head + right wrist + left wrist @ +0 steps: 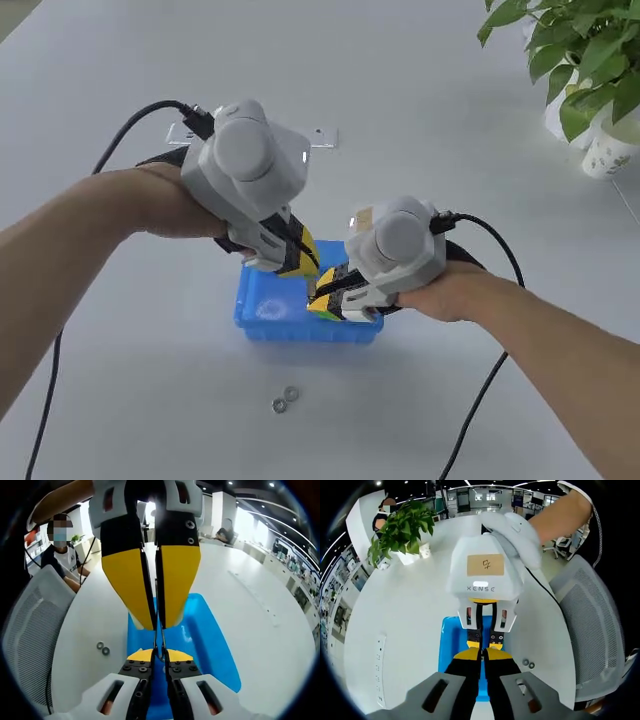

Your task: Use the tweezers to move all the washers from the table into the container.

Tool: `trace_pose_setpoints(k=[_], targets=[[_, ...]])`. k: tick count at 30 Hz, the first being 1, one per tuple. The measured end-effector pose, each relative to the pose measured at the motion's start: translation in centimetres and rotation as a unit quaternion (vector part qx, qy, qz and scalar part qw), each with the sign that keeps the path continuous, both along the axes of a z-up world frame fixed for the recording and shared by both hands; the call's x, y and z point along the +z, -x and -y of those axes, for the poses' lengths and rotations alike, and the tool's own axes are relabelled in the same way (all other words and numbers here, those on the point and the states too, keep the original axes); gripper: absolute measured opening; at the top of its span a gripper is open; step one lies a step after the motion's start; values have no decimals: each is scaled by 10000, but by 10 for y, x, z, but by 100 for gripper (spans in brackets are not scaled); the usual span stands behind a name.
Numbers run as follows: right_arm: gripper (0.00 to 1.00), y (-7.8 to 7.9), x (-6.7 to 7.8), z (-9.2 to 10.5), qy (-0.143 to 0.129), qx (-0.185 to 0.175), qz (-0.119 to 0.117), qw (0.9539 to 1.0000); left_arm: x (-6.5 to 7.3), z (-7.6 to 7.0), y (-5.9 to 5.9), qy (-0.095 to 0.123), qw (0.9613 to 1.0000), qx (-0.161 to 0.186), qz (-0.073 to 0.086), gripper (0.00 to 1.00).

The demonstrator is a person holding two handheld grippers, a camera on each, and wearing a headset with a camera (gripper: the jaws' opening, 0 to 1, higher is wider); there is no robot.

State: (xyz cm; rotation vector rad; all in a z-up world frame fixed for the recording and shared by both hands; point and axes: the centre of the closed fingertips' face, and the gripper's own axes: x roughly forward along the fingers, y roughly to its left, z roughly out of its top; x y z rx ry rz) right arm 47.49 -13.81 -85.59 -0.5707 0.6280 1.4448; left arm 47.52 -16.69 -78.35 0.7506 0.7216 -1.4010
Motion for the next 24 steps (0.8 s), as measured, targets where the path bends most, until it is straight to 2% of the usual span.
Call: trace_pose_setpoints(k=[14,24], targets=[[10,-3,-12,-2,176,107,-35,9998,-11,-1,-4,-33,10000,49,-54,6],[10,-3,-12,-2,200,170,8,9997,-10,-2,-5,-3,9999,113,-120,6]])
